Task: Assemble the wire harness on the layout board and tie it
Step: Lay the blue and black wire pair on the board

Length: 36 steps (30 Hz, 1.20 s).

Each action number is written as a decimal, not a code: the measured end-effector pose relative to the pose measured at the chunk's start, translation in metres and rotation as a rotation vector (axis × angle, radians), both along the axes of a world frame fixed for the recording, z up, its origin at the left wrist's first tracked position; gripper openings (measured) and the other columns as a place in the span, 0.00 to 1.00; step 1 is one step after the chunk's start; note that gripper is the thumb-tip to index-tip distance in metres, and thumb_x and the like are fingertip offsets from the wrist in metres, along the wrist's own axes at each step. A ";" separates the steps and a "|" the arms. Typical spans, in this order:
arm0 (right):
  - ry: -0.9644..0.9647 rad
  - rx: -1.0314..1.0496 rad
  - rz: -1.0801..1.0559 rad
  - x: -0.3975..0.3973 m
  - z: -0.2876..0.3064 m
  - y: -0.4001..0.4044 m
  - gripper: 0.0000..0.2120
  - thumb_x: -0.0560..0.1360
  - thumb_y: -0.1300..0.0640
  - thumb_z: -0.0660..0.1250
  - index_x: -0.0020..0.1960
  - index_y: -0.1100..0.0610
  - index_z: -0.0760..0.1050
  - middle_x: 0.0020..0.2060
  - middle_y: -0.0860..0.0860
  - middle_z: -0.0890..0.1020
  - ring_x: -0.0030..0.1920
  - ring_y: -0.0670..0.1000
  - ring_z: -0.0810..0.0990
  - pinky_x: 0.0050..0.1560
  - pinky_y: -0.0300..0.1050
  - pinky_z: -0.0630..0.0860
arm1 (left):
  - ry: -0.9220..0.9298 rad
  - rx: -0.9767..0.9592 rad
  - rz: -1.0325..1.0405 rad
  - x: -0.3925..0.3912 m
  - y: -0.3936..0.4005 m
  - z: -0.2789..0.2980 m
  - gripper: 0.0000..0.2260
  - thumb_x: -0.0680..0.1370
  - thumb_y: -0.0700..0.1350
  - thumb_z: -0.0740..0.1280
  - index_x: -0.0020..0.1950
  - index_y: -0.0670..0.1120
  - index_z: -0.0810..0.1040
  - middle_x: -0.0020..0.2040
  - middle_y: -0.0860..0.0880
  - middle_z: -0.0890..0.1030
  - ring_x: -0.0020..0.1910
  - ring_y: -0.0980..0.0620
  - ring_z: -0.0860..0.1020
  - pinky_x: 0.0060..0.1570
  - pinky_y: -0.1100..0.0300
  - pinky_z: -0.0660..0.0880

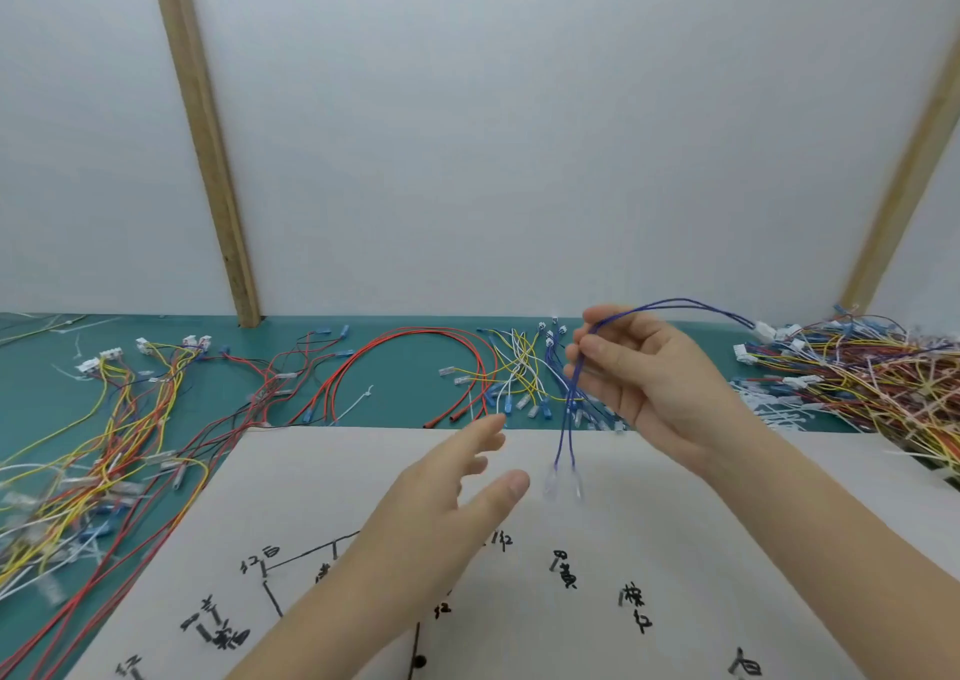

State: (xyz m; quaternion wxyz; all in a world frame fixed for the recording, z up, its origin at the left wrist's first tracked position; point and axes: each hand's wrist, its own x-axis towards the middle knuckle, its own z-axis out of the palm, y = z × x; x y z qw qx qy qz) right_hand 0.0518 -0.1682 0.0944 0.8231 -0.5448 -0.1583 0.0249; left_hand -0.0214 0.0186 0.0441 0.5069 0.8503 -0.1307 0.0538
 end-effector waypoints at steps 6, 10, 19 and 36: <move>0.122 -0.027 0.072 -0.039 -0.030 0.015 0.08 0.62 0.65 0.69 0.41 0.59 0.79 0.34 0.54 0.83 0.35 0.49 0.83 0.34 0.38 0.79 | 0.437 -0.492 -0.251 0.006 -0.010 0.009 0.06 0.73 0.46 0.69 0.49 0.48 0.79 0.33 0.51 0.81 0.33 0.51 0.80 0.43 0.58 0.77; 0.277 0.103 0.038 -0.032 -0.043 0.008 0.04 0.71 0.61 0.65 0.43 0.60 0.77 0.37 0.55 0.84 0.34 0.49 0.83 0.33 0.40 0.79 | 0.408 -0.418 -0.048 0.012 0.004 0.006 0.08 0.79 0.40 0.61 0.44 0.45 0.79 0.25 0.54 0.70 0.19 0.57 0.63 0.20 0.69 0.63; 0.354 0.251 -0.119 -0.015 -0.050 -0.020 0.07 0.79 0.64 0.58 0.44 0.58 0.71 0.35 0.55 0.85 0.30 0.48 0.82 0.31 0.39 0.80 | 0.270 -0.048 0.069 0.019 0.036 0.005 0.08 0.78 0.40 0.63 0.42 0.45 0.79 0.25 0.53 0.76 0.20 0.57 0.67 0.19 0.68 0.63; 0.208 0.089 -0.134 -0.010 -0.049 -0.032 0.09 0.78 0.67 0.57 0.46 0.54 0.67 0.40 0.50 0.86 0.32 0.46 0.82 0.29 0.38 0.77 | 0.430 -0.401 0.017 0.030 0.061 -0.002 0.07 0.78 0.36 0.61 0.48 0.42 0.79 0.29 0.50 0.76 0.24 0.56 0.72 0.22 0.67 0.68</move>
